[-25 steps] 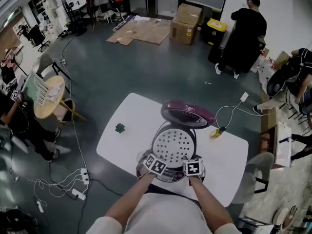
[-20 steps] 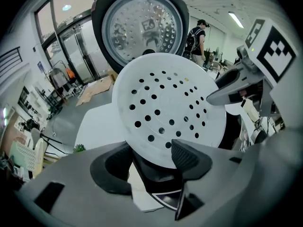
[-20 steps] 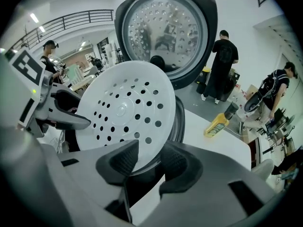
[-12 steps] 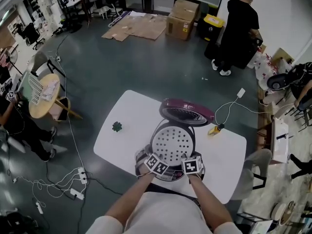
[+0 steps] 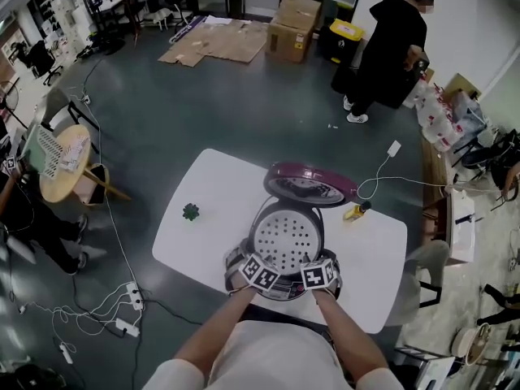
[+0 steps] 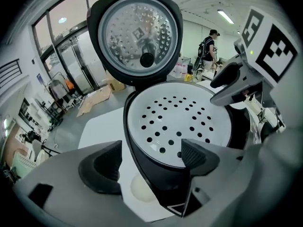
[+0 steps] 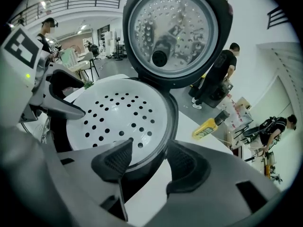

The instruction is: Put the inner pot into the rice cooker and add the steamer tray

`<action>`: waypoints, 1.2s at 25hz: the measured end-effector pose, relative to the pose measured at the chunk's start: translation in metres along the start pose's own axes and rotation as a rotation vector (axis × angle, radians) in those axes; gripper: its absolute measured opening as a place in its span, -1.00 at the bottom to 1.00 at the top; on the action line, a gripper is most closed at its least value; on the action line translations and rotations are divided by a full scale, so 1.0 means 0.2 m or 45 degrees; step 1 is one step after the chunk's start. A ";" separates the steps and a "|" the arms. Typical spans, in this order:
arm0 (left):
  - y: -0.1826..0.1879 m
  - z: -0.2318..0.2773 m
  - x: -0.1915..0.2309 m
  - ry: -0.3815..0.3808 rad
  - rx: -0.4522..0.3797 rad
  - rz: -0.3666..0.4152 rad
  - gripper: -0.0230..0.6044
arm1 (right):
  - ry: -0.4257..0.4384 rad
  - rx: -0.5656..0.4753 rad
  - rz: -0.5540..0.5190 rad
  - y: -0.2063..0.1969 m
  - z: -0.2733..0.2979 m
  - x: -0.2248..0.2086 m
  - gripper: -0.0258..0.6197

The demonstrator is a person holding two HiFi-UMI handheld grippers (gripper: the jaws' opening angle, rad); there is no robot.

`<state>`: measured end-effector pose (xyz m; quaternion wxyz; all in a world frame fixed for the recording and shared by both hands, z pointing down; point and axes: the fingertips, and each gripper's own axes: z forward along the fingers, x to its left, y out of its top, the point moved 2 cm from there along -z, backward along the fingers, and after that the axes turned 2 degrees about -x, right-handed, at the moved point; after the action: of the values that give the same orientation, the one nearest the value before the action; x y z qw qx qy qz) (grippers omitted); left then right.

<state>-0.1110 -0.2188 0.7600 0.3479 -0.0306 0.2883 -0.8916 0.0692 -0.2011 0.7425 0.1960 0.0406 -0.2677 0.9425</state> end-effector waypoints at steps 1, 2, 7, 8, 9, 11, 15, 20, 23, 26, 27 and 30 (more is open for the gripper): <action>0.00 0.01 0.00 -0.008 0.001 0.007 0.37 | -0.002 0.001 0.001 0.00 0.00 0.00 -0.16; 0.00 0.01 0.00 -0.017 0.001 0.012 0.37 | -0.004 0.000 0.004 0.00 0.00 0.00 -0.16; 0.00 -0.03 -0.01 -0.077 -0.035 0.013 0.38 | -0.014 -0.039 0.033 0.01 -0.05 0.01 -0.16; 0.01 -0.04 -0.01 -0.091 -0.049 0.004 0.37 | -0.018 -0.049 0.042 0.02 -0.05 0.00 -0.16; 0.01 -0.05 -0.01 -0.103 -0.062 -0.004 0.37 | -0.022 -0.057 0.052 0.02 -0.06 0.00 -0.16; 0.01 -0.07 -0.01 -0.120 -0.081 -0.013 0.36 | -0.032 -0.073 0.076 0.02 -0.08 0.00 -0.16; 0.03 -0.12 0.00 -0.173 -0.137 -0.030 0.30 | -0.051 -0.120 0.121 0.04 -0.14 -0.01 -0.18; 0.13 -0.24 0.01 -0.253 -0.254 -0.075 0.17 | -0.060 -0.191 0.199 0.07 -0.22 -0.01 -0.26; 0.17 -0.30 0.02 -0.283 -0.304 -0.081 0.07 | -0.057 -0.230 0.240 0.08 -0.27 0.01 -0.32; 0.22 -0.38 0.03 -0.309 -0.358 -0.088 -0.03 | -0.071 -0.299 0.272 0.12 -0.36 0.01 -0.39; 0.24 -0.40 0.03 -0.313 -0.381 -0.093 -0.07 | -0.077 -0.326 0.279 0.14 -0.39 0.01 -0.44; 0.29 -0.47 0.04 -0.317 -0.438 -0.114 -0.13 | -0.085 -0.386 0.298 0.17 -0.46 -0.02 -0.50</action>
<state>-0.1059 -0.2125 0.6495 0.3304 -0.2124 0.3894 -0.8331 0.0614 -0.1808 0.6462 0.0799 0.0103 -0.4159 0.9058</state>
